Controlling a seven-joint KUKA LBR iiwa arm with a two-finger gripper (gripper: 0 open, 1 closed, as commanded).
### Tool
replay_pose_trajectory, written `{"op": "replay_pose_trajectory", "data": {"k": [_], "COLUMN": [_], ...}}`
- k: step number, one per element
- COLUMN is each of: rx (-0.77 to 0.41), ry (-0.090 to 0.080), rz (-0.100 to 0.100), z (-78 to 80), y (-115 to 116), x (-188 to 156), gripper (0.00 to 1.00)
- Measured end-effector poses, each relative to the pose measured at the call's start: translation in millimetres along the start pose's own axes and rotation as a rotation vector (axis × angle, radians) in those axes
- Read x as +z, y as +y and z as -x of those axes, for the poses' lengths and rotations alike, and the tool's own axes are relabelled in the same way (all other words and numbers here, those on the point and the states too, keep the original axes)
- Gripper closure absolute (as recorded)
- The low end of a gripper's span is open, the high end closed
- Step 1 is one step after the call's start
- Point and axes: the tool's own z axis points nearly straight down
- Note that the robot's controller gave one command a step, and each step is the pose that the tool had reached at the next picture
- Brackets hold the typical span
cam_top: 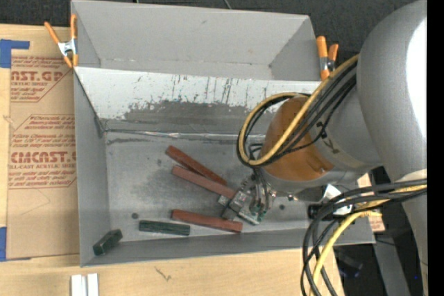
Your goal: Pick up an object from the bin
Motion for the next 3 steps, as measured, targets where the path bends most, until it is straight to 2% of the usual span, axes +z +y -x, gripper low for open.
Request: {"op": "replay_pose_trajectory", "data": {"k": [1, 2, 3], "rx": [0.000, -0.001, -0.001], "ry": [0.004, 0.000, -0.001], "rz": [-0.002, 0.001, 0.001], "z": [-1.0, -0.5, -0.5], "y": [-0.7, 0.0, 0.1], "x": [-7.0, -25.4, -23.7], "gripper": [1.00, 1.00, 1.00]}}
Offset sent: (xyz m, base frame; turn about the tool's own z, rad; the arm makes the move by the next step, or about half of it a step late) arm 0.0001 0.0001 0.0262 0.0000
